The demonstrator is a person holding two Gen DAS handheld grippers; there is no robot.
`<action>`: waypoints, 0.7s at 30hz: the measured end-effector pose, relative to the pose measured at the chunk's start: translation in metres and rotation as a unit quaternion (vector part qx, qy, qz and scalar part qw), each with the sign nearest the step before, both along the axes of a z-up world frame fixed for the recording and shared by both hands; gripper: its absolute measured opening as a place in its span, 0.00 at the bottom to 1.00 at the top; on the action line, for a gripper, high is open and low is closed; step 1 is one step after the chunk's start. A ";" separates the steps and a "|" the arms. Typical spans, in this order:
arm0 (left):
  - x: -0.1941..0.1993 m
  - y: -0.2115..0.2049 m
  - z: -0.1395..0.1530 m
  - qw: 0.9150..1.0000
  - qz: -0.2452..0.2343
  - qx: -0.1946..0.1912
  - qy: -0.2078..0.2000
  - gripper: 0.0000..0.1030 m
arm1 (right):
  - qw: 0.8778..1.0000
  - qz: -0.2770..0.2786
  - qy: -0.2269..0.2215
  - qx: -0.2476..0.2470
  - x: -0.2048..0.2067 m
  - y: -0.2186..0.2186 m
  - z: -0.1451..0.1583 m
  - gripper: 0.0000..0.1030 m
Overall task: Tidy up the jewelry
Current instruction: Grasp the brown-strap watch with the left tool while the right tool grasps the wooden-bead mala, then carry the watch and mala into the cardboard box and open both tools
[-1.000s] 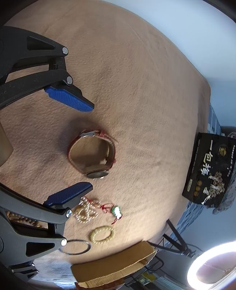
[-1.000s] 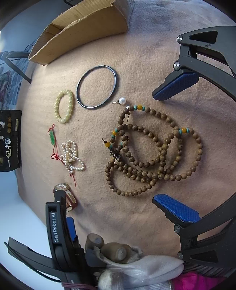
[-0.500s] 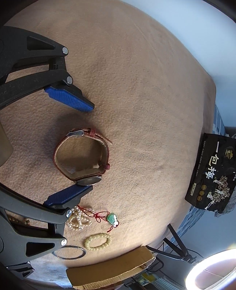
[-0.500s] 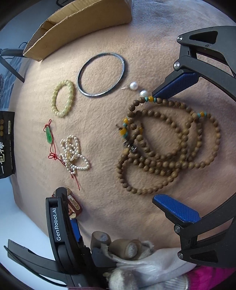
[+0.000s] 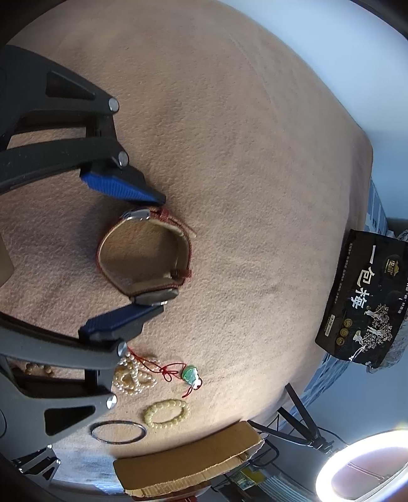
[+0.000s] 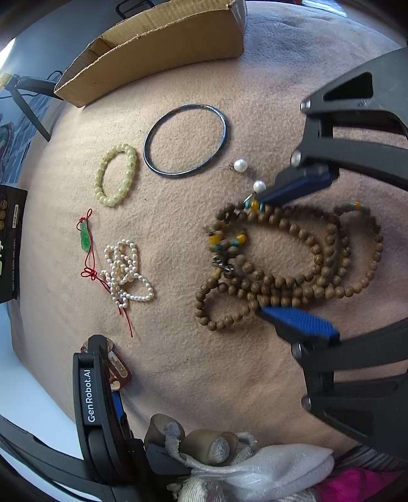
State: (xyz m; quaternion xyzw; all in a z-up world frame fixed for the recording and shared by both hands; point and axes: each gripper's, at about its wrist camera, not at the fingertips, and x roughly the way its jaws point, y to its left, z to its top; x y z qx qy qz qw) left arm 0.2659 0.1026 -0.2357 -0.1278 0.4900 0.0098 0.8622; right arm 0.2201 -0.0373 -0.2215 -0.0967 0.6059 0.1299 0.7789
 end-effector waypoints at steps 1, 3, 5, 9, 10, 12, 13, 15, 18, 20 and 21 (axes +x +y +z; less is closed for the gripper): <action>-0.001 0.000 0.000 1.000 0.000 -0.001 -0.001 0.59 | 1.000 0.003 0.001 0.001 0.000 -0.001 0.002 0.43; -0.002 0.000 0.000 1.000 0.000 -0.003 -0.001 0.58 | 1.000 0.008 0.004 0.006 -0.002 -0.006 0.006 0.33; -0.003 0.001 0.001 1.000 0.001 -0.007 -0.002 0.58 | 1.000 0.013 0.006 0.011 -0.004 -0.027 -0.003 0.20; -0.006 0.004 0.002 1.000 0.003 -0.014 -0.004 0.57 | 0.999 0.012 0.011 0.032 -0.014 -0.039 -0.001 0.16; -0.007 0.005 0.002 1.000 0.002 -0.015 -0.004 0.57 | 0.999 0.009 0.012 0.039 -0.016 -0.041 0.000 0.15; -0.010 0.006 0.003 1.000 0.003 -0.018 -0.005 0.57 | 0.999 0.001 0.014 0.052 -0.020 -0.049 0.002 0.11; -0.012 0.007 0.005 1.000 0.004 -0.019 -0.006 0.57 | 0.998 -0.002 0.013 0.059 -0.020 -0.054 0.003 0.11; -0.015 0.007 0.007 1.000 0.004 -0.021 -0.009 0.57 | 0.998 -0.002 0.007 0.065 -0.024 -0.059 0.006 0.11; -0.018 0.007 0.009 1.000 0.004 -0.016 -0.012 0.57 | 0.998 0.002 -0.006 0.067 -0.029 -0.067 0.013 0.11; -0.020 0.006 0.011 1.000 0.003 -0.015 -0.013 0.57 | 0.997 0.005 -0.017 0.069 -0.033 -0.071 0.020 0.11; -0.022 0.006 0.012 1.000 0.003 -0.014 -0.014 0.57 | 0.997 0.006 -0.022 0.072 -0.035 -0.075 0.024 0.11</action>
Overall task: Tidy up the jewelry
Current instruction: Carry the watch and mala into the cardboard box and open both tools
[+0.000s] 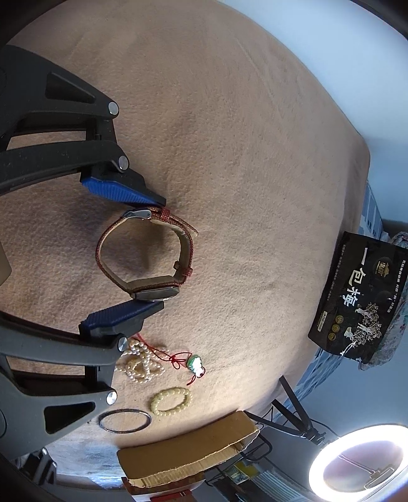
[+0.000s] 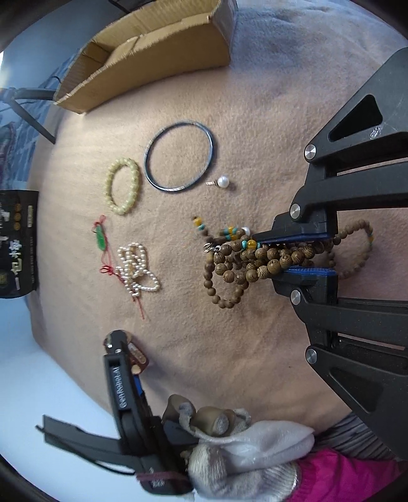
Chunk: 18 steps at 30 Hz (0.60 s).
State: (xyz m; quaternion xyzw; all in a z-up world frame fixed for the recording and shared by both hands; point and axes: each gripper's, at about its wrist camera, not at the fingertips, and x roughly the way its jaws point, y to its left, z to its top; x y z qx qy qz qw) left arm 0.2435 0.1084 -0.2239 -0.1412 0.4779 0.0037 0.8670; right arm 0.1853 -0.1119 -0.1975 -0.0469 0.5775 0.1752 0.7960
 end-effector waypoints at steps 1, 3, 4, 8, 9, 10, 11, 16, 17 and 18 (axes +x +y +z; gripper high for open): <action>-0.002 -0.001 0.001 1.000 0.000 0.000 -0.001 0.57 | 1.000 0.000 -0.003 0.003 -0.001 -0.003 0.005 0.11; -0.006 -0.002 0.004 1.000 -0.003 0.001 -0.006 0.57 | 1.000 -0.002 -0.011 0.009 -0.005 -0.009 0.013 0.11; -0.008 -0.003 0.006 1.000 -0.004 0.002 -0.008 0.57 | 1.000 -0.004 -0.014 0.013 -0.009 -0.010 0.018 0.11; -0.016 -0.012 0.012 1.000 -0.014 0.013 -0.017 0.57 | 0.999 -0.009 -0.027 0.019 -0.015 -0.020 0.035 0.11; -0.018 -0.014 0.014 1.000 -0.018 0.013 -0.018 0.57 | 0.999 -0.010 -0.030 0.021 -0.015 -0.022 0.038 0.11; -0.019 -0.016 0.014 1.000 -0.021 0.014 -0.019 0.57 | 0.999 -0.012 -0.033 0.023 -0.016 -0.027 0.041 0.11; -0.022 -0.018 0.016 0.999 -0.024 0.015 -0.020 0.57 | 0.999 -0.013 -0.034 0.024 -0.012 -0.027 0.044 0.11; -0.033 -0.029 0.026 0.999 -0.041 0.018 -0.031 0.57 | 0.998 -0.012 -0.053 0.024 -0.018 -0.039 0.060 0.11; -0.034 -0.031 0.027 0.998 -0.043 0.019 -0.033 0.57 | 0.998 -0.012 -0.057 0.023 -0.017 -0.040 0.061 0.11; -0.036 -0.034 0.029 0.998 -0.048 0.019 -0.035 0.57 | 0.998 -0.011 -0.061 0.022 -0.017 -0.042 0.064 0.11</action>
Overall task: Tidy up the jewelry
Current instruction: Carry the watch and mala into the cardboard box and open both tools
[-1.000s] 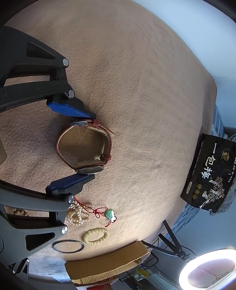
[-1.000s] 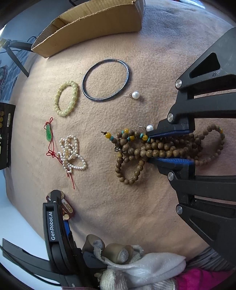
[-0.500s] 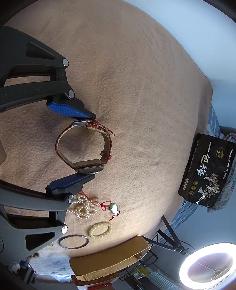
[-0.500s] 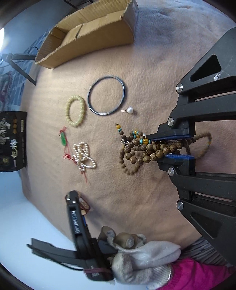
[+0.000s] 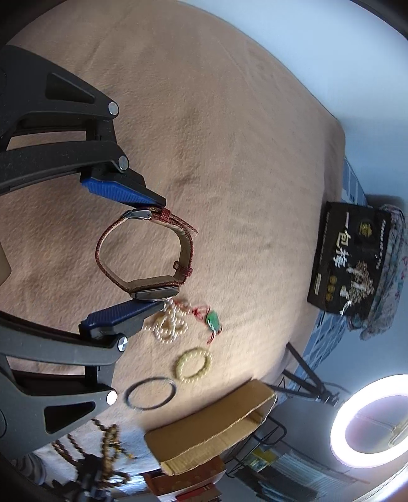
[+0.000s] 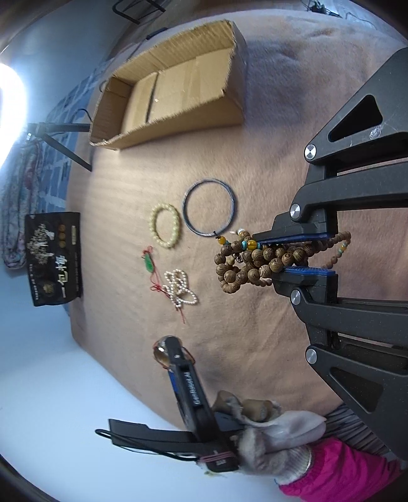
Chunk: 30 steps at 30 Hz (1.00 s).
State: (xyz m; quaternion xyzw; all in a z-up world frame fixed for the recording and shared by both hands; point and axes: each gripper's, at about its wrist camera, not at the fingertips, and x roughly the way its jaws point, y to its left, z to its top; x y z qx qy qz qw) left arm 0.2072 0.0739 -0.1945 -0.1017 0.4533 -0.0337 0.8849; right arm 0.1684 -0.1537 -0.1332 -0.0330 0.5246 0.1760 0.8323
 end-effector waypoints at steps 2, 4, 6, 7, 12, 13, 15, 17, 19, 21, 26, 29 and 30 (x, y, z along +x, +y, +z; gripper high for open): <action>-0.004 -0.006 0.004 1.000 -0.008 -0.001 -0.003 0.57 | 1.000 -0.001 -0.010 -0.002 0.000 -0.005 0.006 0.11; -0.007 -0.014 0.009 1.000 -0.016 -0.003 -0.006 0.57 | 1.000 -0.003 -0.018 -0.002 0.002 -0.011 0.013 0.11; -0.008 -0.022 0.016 1.000 -0.026 -0.006 -0.011 0.57 | 1.000 -0.007 -0.028 -0.001 0.004 -0.018 0.018 0.11; -0.008 -0.027 0.019 0.999 -0.030 -0.008 -0.013 0.57 | 0.999 -0.010 -0.033 -0.002 0.005 -0.023 0.021 0.11; -0.008 -0.057 0.040 0.998 -0.060 -0.013 -0.032 0.57 | 0.998 -0.037 -0.055 0.000 0.013 -0.053 0.035 0.11; -0.008 -0.064 0.045 0.997 -0.067 -0.013 -0.036 0.57 | 0.997 -0.044 -0.058 0.001 0.015 -0.060 0.038 0.11; -0.006 -0.078 0.052 0.996 -0.080 -0.015 -0.041 0.57 | 0.996 -0.055 -0.066 0.003 0.019 -0.073 0.043 0.11; -0.003 -0.092 0.058 0.995 -0.092 -0.017 -0.046 0.57 | 0.995 -0.067 -0.074 0.004 0.023 -0.086 0.049 0.11; 0.002 -0.106 0.063 0.993 -0.103 -0.019 -0.050 0.57 | 0.993 -0.078 -0.083 0.006 0.027 -0.098 0.055 0.11; 0.006 -0.120 0.067 0.992 -0.114 -0.021 -0.052 0.57 | 0.992 -0.091 -0.091 0.008 0.032 -0.111 0.060 0.11; 0.025 -0.152 0.070 0.990 -0.132 -0.026 -0.052 0.57 | 0.988 -0.115 -0.104 0.000 0.048 -0.137 0.066 0.11; 0.036 -0.171 0.071 0.988 -0.139 -0.026 -0.054 0.57 | 0.987 -0.120 -0.105 -0.009 0.059 -0.148 0.064 0.11; 0.039 -0.176 0.071 0.988 -0.142 -0.026 -0.054 0.57 | 0.987 -0.122 -0.103 -0.011 0.063 -0.151 0.062 0.11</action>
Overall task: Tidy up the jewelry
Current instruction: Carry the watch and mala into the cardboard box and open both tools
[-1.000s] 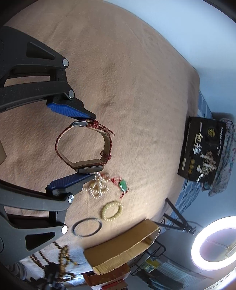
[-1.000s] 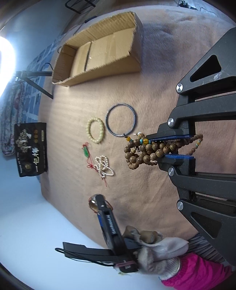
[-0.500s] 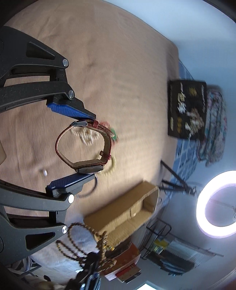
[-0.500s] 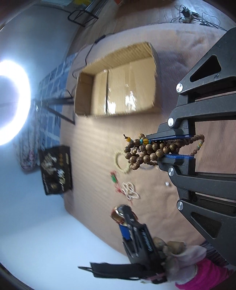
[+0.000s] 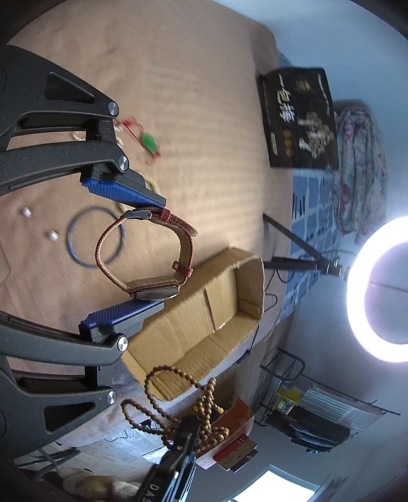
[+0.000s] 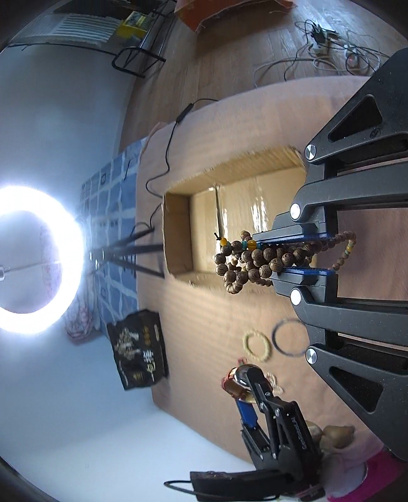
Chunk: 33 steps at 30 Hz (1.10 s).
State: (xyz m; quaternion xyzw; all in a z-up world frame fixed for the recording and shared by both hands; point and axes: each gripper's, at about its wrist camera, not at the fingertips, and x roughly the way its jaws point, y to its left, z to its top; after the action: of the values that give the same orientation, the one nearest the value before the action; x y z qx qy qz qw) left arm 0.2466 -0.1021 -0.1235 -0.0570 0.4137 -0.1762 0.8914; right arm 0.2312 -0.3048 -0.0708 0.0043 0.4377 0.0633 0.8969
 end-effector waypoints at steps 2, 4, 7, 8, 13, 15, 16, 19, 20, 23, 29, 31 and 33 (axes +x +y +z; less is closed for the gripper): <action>0.009 -0.010 -0.001 1.000 -0.006 0.001 -0.001 0.57 | 1.000 -0.003 0.002 -0.001 0.007 -0.005 -0.004 0.11; 0.018 -0.023 -0.002 1.000 -0.011 0.002 -0.002 0.57 | 1.000 -0.007 0.003 -0.001 0.013 -0.012 -0.007 0.11; 0.029 -0.038 -0.002 1.000 -0.018 0.002 -0.003 0.57 | 1.000 -0.016 0.002 -0.003 0.023 -0.020 -0.011 0.11; 0.033 -0.043 -0.003 1.000 -0.021 0.002 -0.005 0.57 | 1.000 -0.018 0.002 -0.002 0.026 -0.023 -0.013 0.11; 0.053 -0.069 -0.005 0.999 -0.034 0.006 -0.009 0.57 | 1.000 -0.028 0.005 -0.004 0.041 -0.034 -0.024 0.11; 0.061 -0.077 -0.007 0.999 -0.037 0.006 -0.010 0.57 | 0.999 -0.031 0.009 -0.003 0.046 -0.038 -0.030 0.11; 0.064 -0.081 -0.008 0.999 -0.039 0.007 -0.010 0.57 | 0.999 -0.033 0.012 -0.001 0.049 -0.040 -0.033 0.11; 0.076 -0.090 -0.013 0.999 -0.039 0.008 -0.005 0.57 | 0.999 -0.037 0.024 0.003 0.055 -0.047 -0.046 0.11; 0.081 -0.092 -0.016 0.999 -0.038 0.005 0.000 0.57 | 0.999 -0.038 0.026 0.004 0.057 -0.048 -0.049 0.11; 0.093 -0.095 -0.024 0.999 -0.034 -0.003 0.016 0.57 | 0.998 -0.044 0.036 0.011 0.059 -0.056 -0.060 0.11; 0.103 -0.105 -0.034 0.999 -0.036 0.002 0.027 0.57 | 0.997 -0.055 0.046 0.014 0.063 -0.069 -0.071 0.11; 0.103 -0.109 -0.034 0.999 -0.040 0.006 0.024 0.57 | 0.997 -0.058 0.048 0.018 0.063 -0.073 -0.073 0.11; 0.104 -0.112 -0.035 0.999 -0.044 0.007 0.024 0.57 | 0.997 -0.058 0.049 0.022 0.063 -0.073 -0.074 0.11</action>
State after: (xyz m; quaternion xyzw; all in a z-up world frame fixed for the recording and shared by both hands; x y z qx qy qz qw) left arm 0.3502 -0.2145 -0.1582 -0.0369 0.4383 -0.2110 0.8729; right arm 0.2945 -0.3782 -0.1446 0.0523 0.4784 0.0202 0.8764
